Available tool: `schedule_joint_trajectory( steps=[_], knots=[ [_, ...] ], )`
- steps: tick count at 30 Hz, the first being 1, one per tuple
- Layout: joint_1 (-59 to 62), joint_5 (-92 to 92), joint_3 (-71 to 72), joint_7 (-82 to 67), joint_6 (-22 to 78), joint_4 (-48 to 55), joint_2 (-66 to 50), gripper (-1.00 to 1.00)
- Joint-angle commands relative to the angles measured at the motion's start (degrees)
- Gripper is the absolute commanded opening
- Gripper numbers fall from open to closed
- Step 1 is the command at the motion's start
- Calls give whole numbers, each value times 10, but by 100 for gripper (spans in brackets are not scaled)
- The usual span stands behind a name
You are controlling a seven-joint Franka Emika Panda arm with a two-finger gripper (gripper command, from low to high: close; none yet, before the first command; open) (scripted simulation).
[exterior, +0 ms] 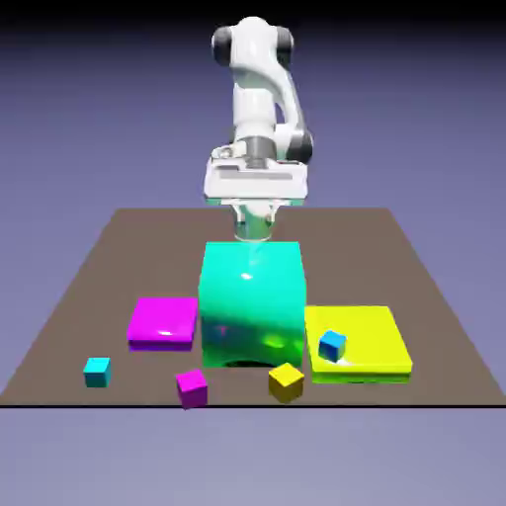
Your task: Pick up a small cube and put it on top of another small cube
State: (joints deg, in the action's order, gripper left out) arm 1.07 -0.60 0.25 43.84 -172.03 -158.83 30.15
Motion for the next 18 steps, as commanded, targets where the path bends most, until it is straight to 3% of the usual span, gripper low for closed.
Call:
schedule_joint_trajectory(
  steps=[1, 18],
  knots=[
    [15, -5, 2, 11, 16, 18, -21, 0],
    [262, -90, 38, 206, 295, 324, -374, 0]
  ],
)
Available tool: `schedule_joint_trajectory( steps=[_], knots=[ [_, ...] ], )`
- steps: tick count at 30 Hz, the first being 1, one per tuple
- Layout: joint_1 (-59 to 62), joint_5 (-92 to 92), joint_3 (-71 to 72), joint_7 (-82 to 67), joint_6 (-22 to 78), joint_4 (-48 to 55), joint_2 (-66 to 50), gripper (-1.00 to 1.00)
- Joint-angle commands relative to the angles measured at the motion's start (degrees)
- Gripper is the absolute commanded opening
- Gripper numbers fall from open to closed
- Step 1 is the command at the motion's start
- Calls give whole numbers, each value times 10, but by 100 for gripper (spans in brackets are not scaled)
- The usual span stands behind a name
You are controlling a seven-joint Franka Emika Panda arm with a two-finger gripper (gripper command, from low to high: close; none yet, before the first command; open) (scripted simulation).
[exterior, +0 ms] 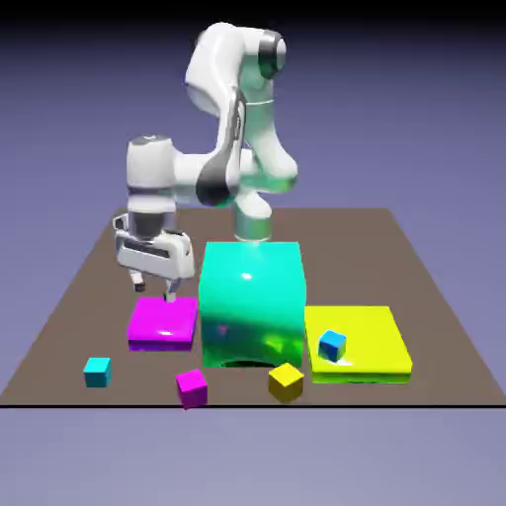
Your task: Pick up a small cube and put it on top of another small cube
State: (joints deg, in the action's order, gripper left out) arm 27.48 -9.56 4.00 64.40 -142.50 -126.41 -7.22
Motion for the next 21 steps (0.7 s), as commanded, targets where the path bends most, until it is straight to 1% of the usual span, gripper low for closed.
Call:
schedule_joint_trajectory(
  steps=[1, 15, 17, 20, 21],
  knots=[
    [13, -5, 2, 11, 16, 18, -21, 0],
    [217, -75, 31, 171, 246, 270, -311, 0],
    [219, -76, 32, 173, 249, 273, -315, 0],
    [207, -84, 37, 163, 174, 253, -368, 0],
    [207, -84, 37, 163, 173, 252, -369, 0]
  ],
)
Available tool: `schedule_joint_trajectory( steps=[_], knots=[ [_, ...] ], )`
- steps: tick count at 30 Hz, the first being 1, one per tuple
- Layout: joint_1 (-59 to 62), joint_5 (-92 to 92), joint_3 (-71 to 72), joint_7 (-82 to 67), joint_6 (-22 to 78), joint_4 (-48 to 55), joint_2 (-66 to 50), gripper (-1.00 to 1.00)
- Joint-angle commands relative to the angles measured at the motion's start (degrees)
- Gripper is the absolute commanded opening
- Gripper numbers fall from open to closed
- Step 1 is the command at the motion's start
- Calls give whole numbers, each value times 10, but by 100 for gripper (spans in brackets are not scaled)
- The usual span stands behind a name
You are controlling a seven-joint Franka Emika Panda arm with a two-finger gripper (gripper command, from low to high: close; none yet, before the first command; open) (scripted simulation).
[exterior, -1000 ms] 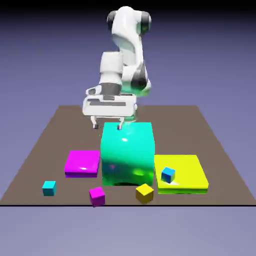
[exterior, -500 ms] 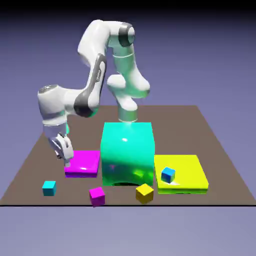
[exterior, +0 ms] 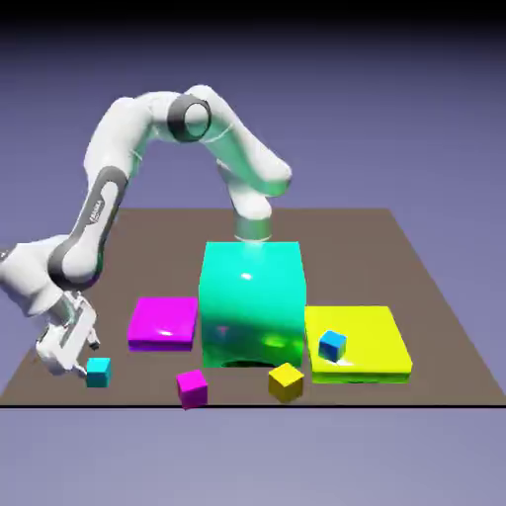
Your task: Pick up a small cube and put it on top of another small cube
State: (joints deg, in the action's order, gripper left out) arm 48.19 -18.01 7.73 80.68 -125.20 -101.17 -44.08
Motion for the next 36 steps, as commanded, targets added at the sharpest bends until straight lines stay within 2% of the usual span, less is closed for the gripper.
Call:
schedule_joint_trajectory(
  steps=[1, 5, 24, 26, 30, 31, 36],
  knots=[
    [0, 0, 0, 0, 0, 0, 0, -100],
    [12, 9, -6, 10, 75, 20, 53, -100],
    [-381, 168, 81, -169, 162, -58, 154, -100],
    [-383, 168, 82, -170, 162, -58, 154, -100],
    [-390, 175, 77, -168, 72, -110, 115, -100],
    [-390, 175, 77, -168, 72, -110, 115, 100],
    [-383, 168, 82, -170, 162, -58, 154, 100]
  ],
)
